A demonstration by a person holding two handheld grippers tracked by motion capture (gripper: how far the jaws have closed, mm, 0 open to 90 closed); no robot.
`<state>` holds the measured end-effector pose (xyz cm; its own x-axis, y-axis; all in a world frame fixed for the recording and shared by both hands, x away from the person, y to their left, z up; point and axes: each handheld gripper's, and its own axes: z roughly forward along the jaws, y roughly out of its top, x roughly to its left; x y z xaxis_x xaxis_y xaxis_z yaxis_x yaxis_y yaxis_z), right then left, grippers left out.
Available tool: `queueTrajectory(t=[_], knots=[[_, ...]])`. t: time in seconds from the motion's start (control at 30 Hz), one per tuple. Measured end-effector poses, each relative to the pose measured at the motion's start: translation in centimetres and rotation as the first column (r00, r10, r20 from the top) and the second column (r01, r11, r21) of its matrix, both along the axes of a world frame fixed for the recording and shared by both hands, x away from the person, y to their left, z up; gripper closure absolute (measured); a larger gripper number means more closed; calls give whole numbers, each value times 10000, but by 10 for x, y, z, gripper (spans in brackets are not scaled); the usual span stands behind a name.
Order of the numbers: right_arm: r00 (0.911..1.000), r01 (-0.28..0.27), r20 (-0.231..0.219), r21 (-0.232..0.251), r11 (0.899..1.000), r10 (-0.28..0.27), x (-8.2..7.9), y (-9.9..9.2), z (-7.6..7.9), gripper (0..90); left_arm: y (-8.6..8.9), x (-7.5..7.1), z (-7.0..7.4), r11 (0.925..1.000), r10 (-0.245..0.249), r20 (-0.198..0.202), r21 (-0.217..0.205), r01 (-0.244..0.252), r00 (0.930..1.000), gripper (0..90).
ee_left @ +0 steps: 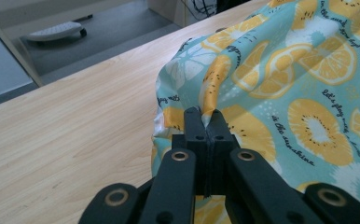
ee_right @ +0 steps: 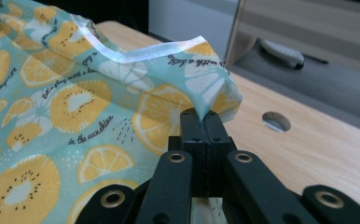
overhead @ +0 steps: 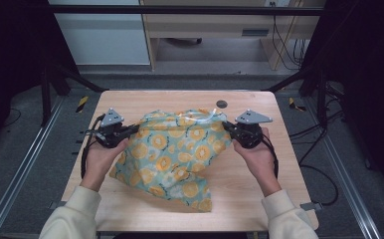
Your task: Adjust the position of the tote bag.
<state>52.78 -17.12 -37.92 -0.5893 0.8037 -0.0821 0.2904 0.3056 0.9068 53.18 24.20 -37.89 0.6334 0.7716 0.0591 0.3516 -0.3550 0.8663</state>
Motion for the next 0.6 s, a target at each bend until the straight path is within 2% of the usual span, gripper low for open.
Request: queueTrajectory(t=[0.1,0.17,0.3,0.33,0.5,0.6], knots=[[9996,-36,295,11,10000,36,-5,-1,3,900,1,-5,3,10000,-71,102,10,71,9999,900],[9986,-96,511,31,9999,94,-14,-2,6,900,2,-14,6,9999,-148,307,44,146,9994,900],[9980,-164,616,83,9998,159,-21,-3,7,900,4,-23,10,9997,-222,467,-33,224,9987,900],[9977,-262,631,153,9995,251,-25,-4,7,900,5,-29,12,9997,-240,586,4,240,9980,900],[9967,-381,730,263,9989,361,-34,-5,8,900,7,-39,13,9995,-294,700,-86,301,9971,900],[9952,-399,910,480,9981,354,-47,-5,7,900,9,-49,14,9994,-333,1011,-27,338,9943,900]])
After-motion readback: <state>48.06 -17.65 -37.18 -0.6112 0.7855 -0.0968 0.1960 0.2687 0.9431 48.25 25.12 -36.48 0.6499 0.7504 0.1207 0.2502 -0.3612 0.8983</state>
